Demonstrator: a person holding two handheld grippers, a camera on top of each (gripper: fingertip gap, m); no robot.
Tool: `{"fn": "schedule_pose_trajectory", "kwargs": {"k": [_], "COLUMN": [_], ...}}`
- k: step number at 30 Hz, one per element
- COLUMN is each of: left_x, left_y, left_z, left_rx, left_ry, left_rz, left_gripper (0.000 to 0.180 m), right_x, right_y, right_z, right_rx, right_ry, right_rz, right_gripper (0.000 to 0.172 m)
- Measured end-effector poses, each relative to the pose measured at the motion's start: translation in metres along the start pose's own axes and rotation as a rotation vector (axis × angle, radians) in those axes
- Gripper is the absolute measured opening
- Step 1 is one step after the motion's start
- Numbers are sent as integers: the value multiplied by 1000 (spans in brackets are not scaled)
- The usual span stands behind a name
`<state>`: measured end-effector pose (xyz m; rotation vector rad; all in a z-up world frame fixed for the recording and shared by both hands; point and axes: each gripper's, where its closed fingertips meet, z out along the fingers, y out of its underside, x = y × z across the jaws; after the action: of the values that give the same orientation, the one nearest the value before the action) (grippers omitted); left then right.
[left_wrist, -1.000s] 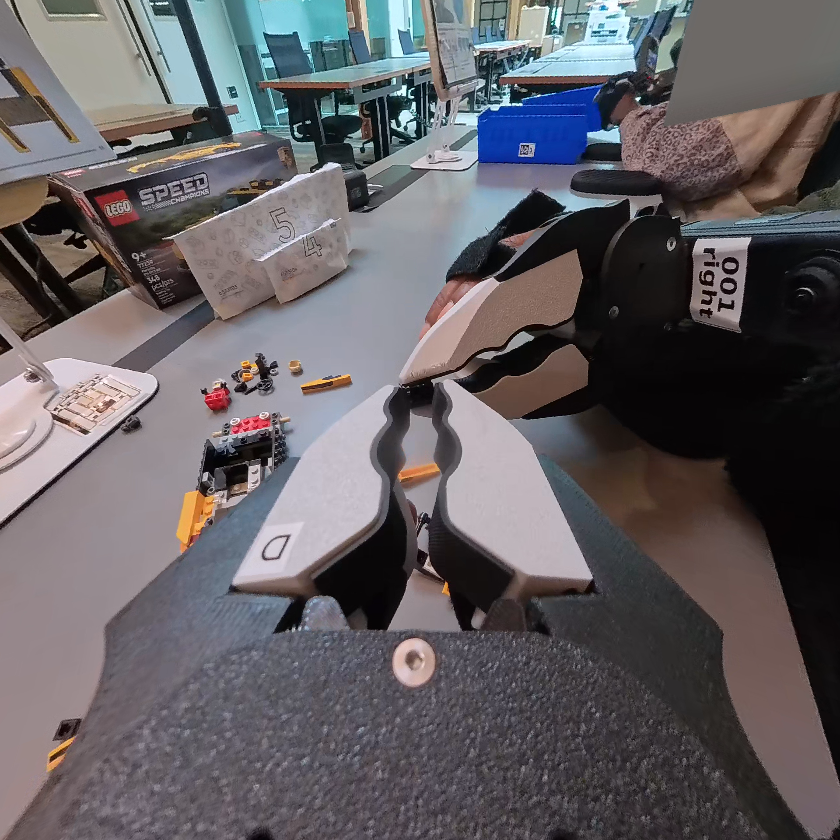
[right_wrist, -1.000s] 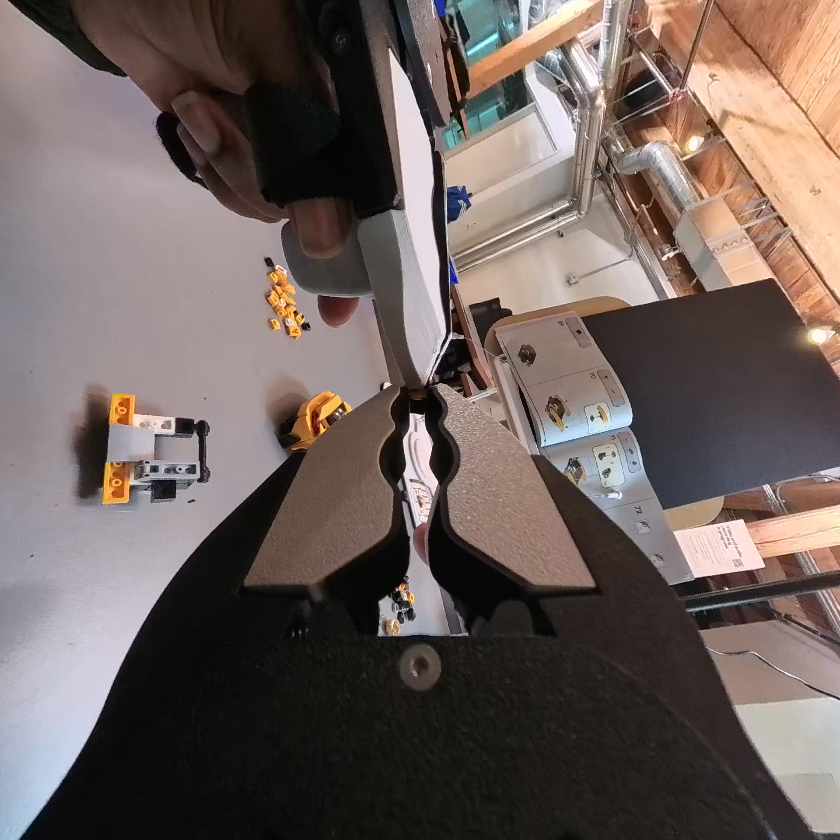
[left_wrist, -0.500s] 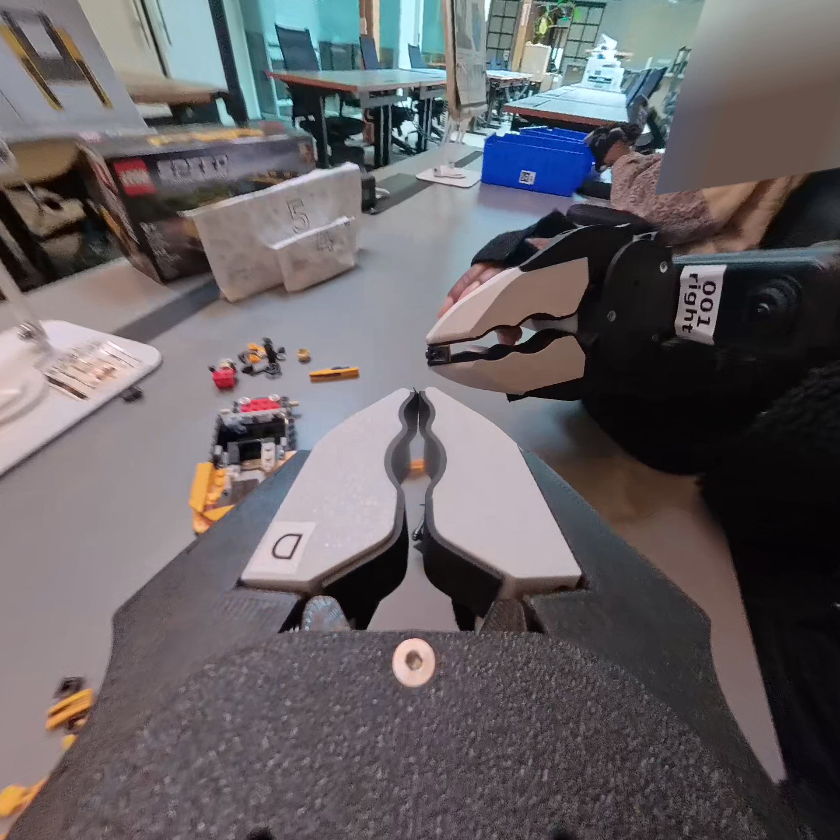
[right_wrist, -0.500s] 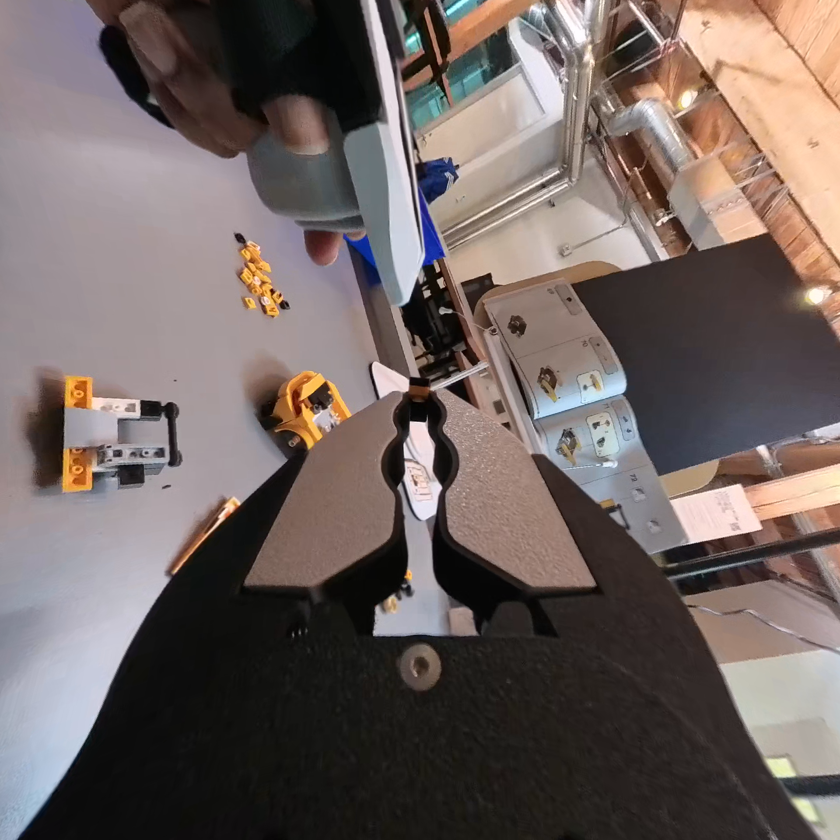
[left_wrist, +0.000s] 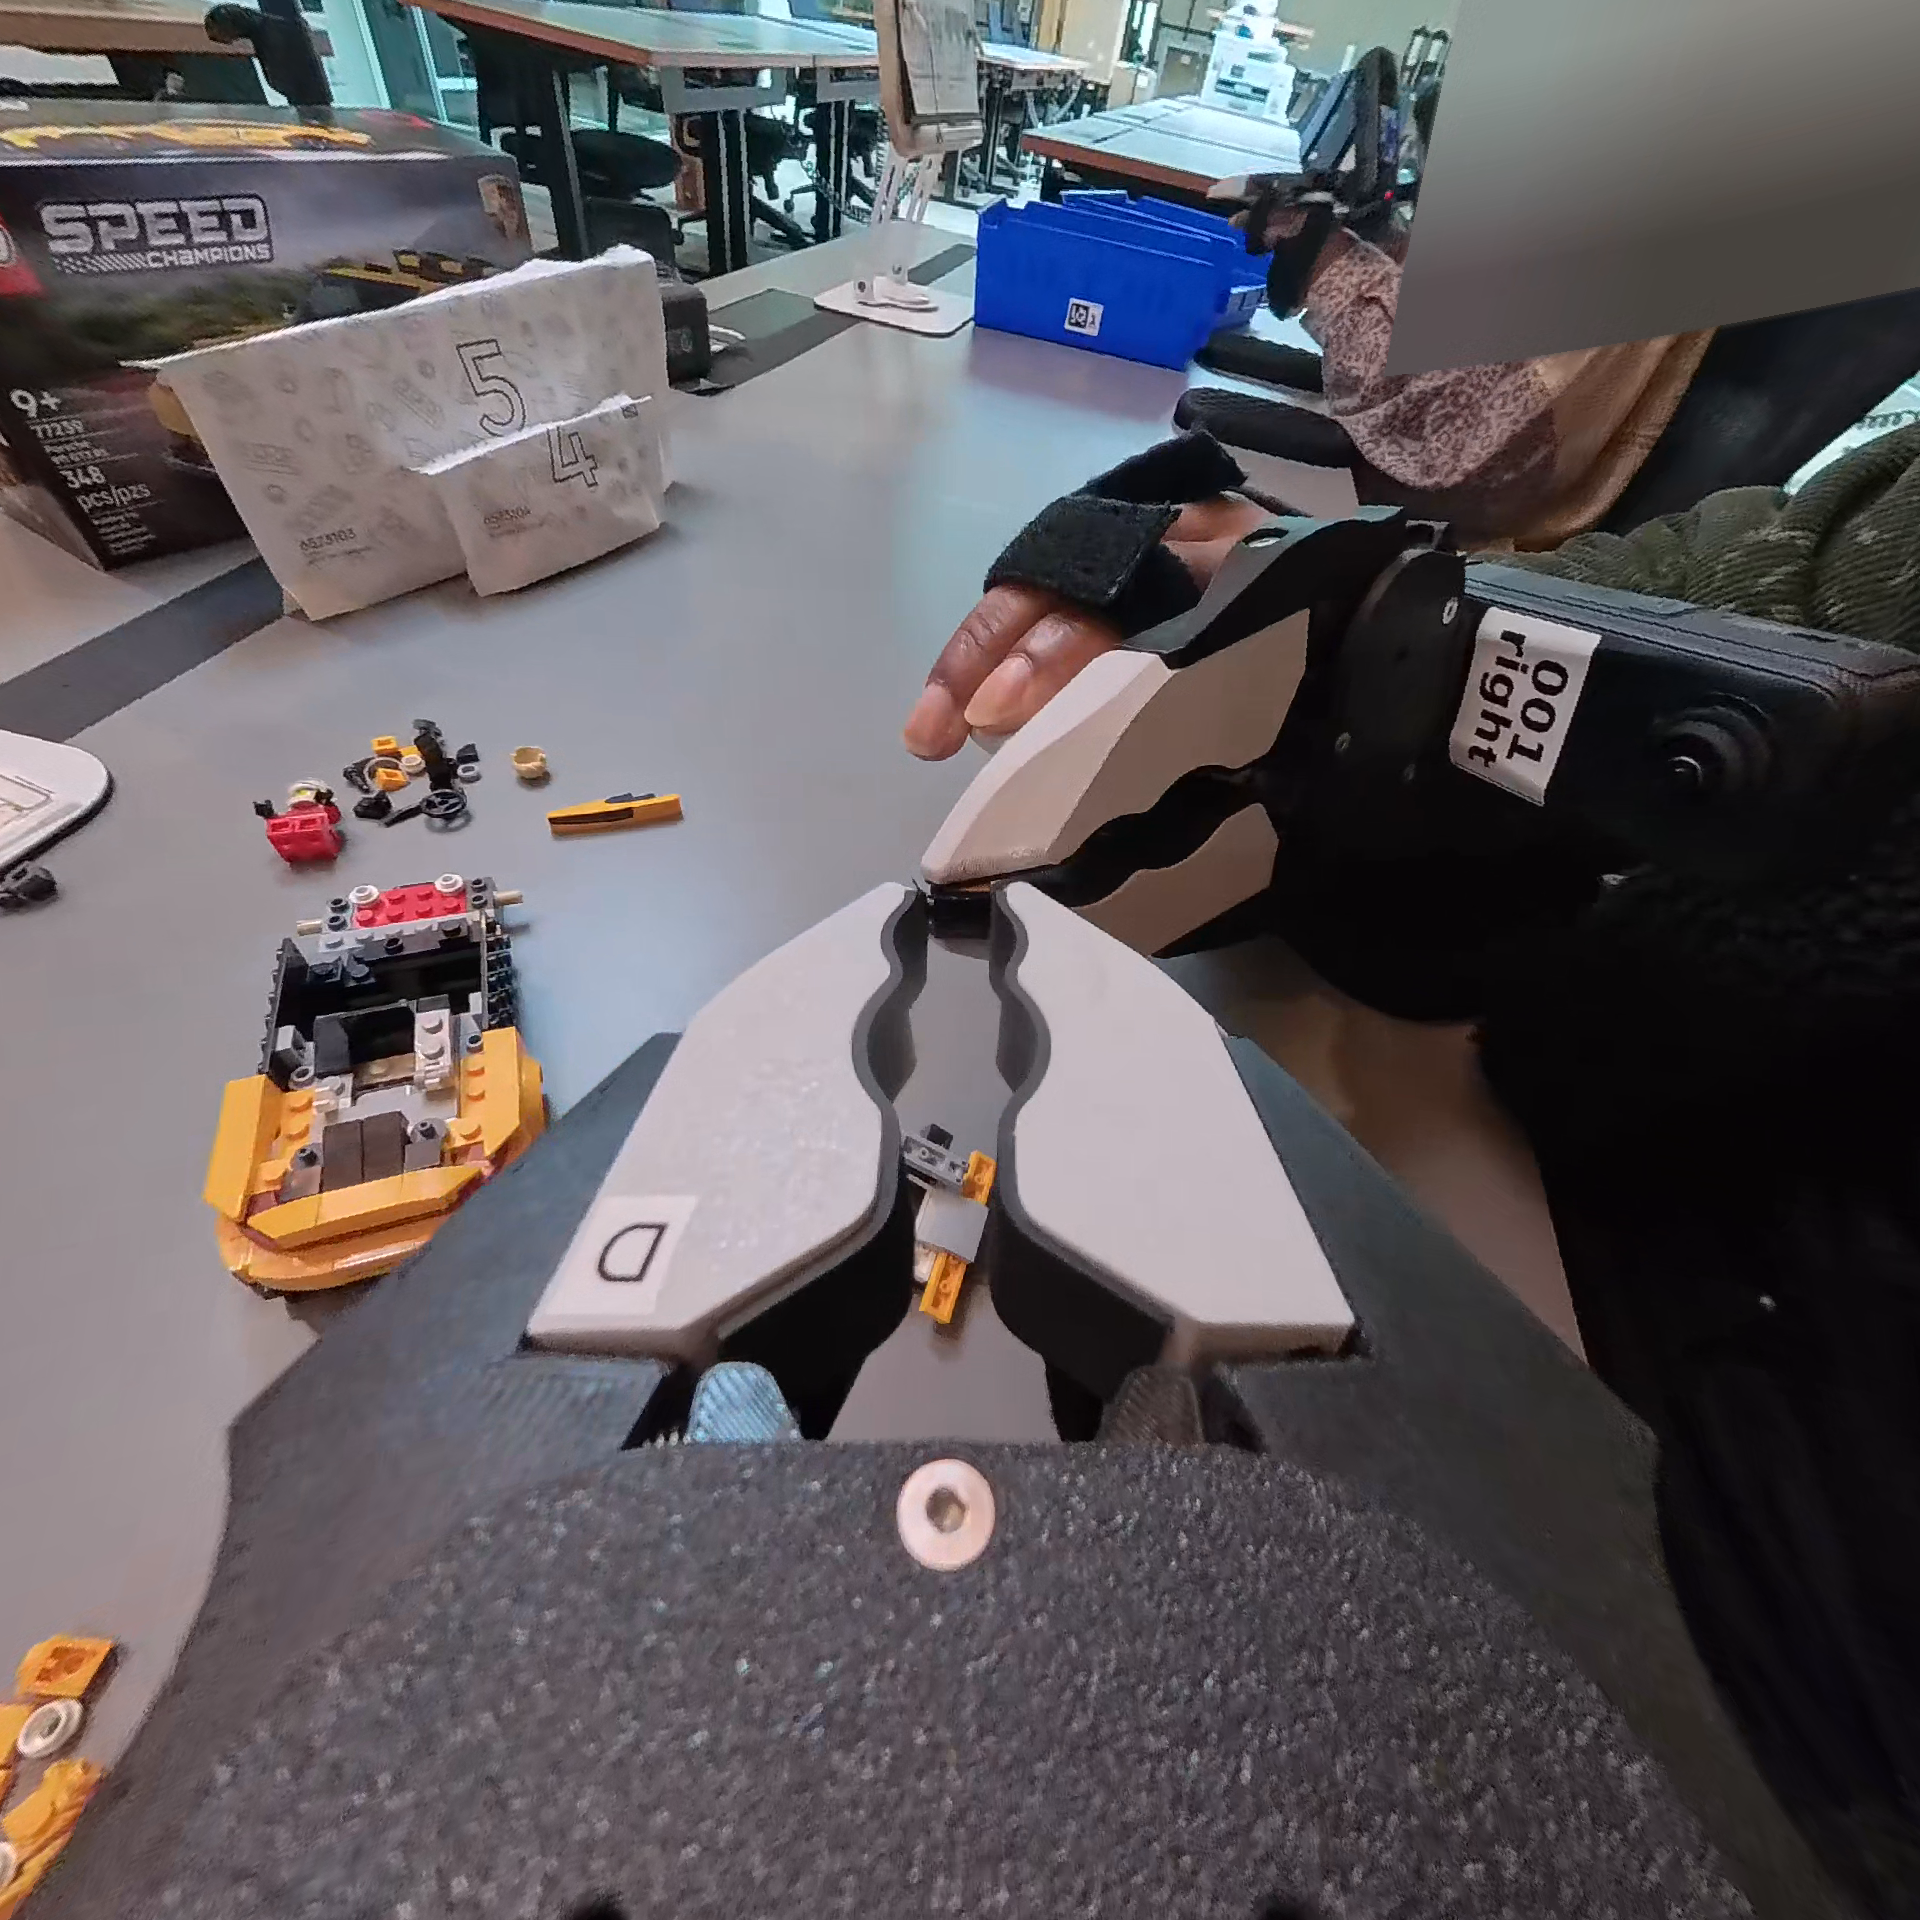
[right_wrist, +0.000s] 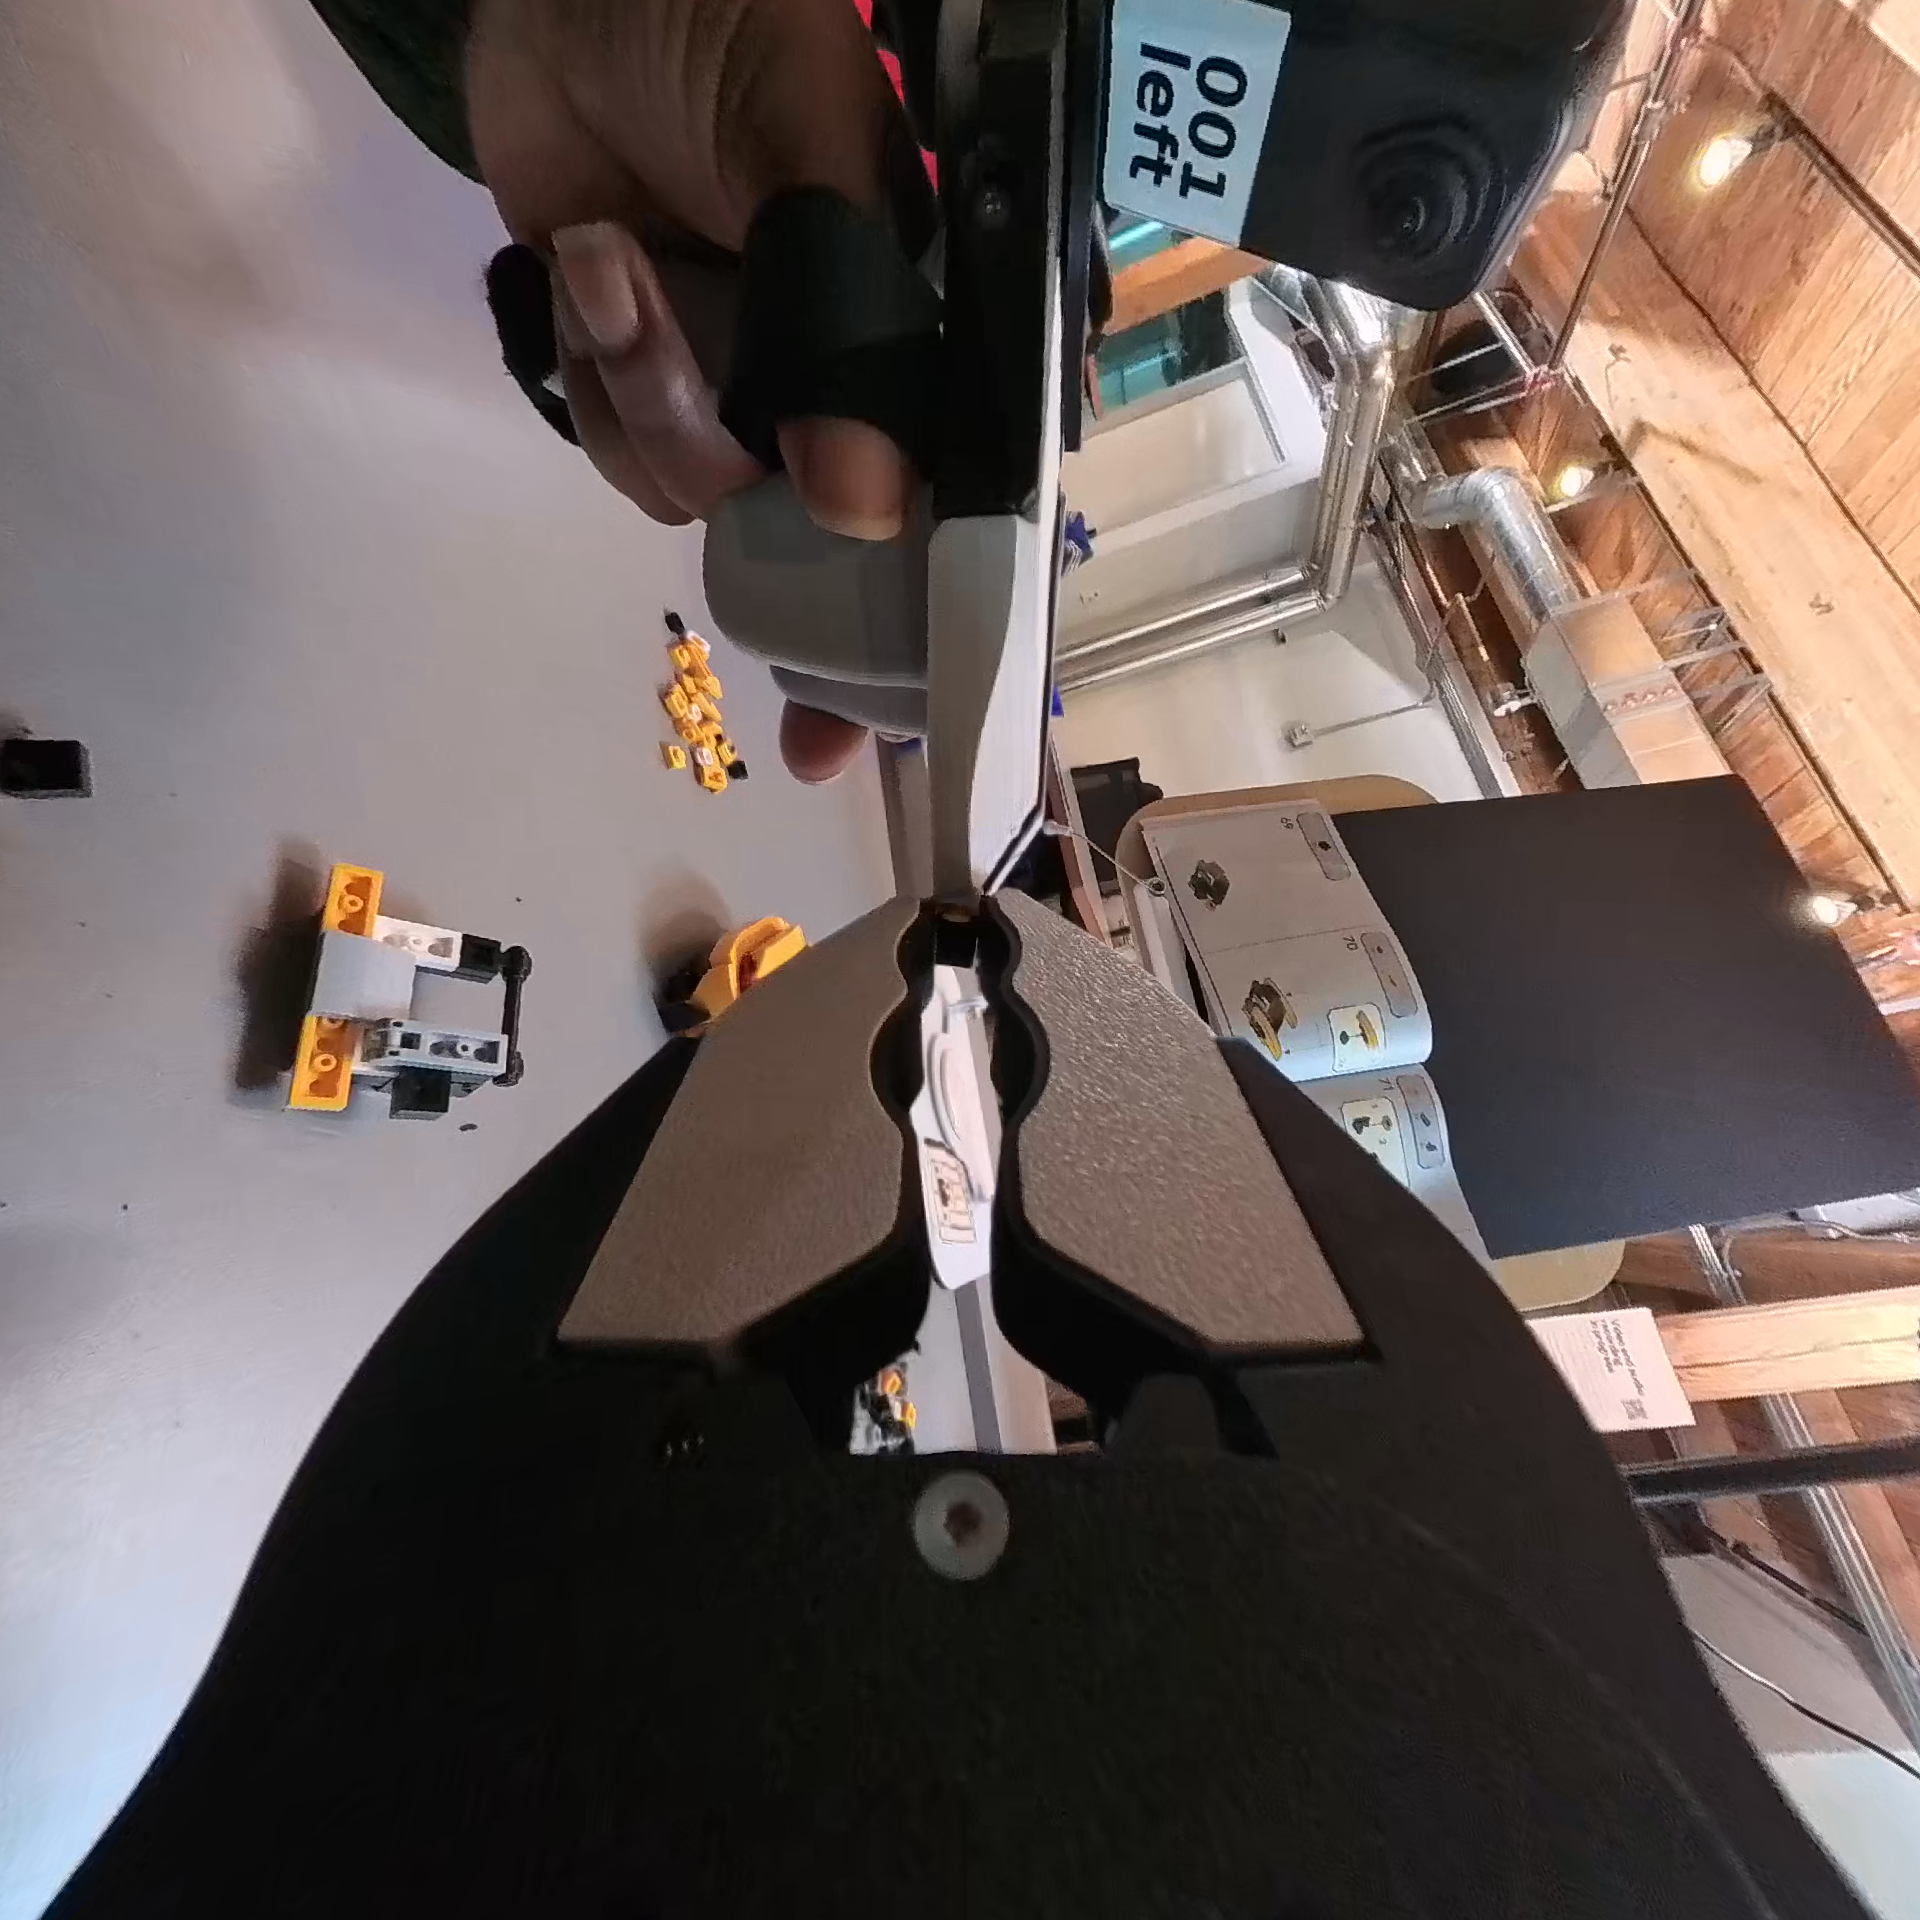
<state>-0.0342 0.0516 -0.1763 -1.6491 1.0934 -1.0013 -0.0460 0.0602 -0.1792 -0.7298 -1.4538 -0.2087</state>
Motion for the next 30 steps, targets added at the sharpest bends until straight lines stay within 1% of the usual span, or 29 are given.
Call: {"fn": "schedule_pose_trajectory", "kwargs": {"k": [3, 5, 6, 9, 11, 15, 17, 21, 26, 27, 28, 29, 30], "left_x": [0, -5, -2, -1, 1, 2, 4, 5, 1, -8, -24, -39, -46], "left_y": [-3, -2, -3, -4, -3, -2, -4, -3, -6, -23, -36, -43, -37], "left_z": [0, -1, -2, -1, 1, 1, 0, 1, 3, -11, -32, -51, -57], "left_rx": [11, 17, 25, 21, 17, 15, 20, 54, 96, 205, 281, 334, 321], "left_ry": [-9, -32, -12, -26, -14, -1, 31, 85, 86, 59, 19, -25, -52], "left_rz": [-6, -28, -38, -17, -30, -56, -102, -232, -265, -272, -296, -310, -311], "left_gripper": [11, 11, 11, 11, 11, 11, 11, 10, 6, 0, 0, 0, 0], "right_x": [2, 4, 4, 2, 4, 3, 4, 2, 3, -2, -7, -4, 1], "right_y": [-1, -4, -5, -4, -4, -1, -3, -1, 8, 20, 31, 35, 32], "right_z": [-1, -1, -1, 1, 0, -1, -3, -5, -9, -11, -14, -17, -17], "right_rx": [6, 9, 4, -7, -9, -22, -22, -28, -24, -86, -111, -108, -92], "right_ry": [12, 28, 31, 28, 30, 8, -13, -26, -39, -65, -70, -59, -42], "right_rz": [2, -4, -11, -16, -10, 21, 66, 57, 66, 64, 77, 89, 105], "right_gripper": [9, 14, 14, 13, 8, 8, 7, 7, 6, 7, 7, 7, 7]}}
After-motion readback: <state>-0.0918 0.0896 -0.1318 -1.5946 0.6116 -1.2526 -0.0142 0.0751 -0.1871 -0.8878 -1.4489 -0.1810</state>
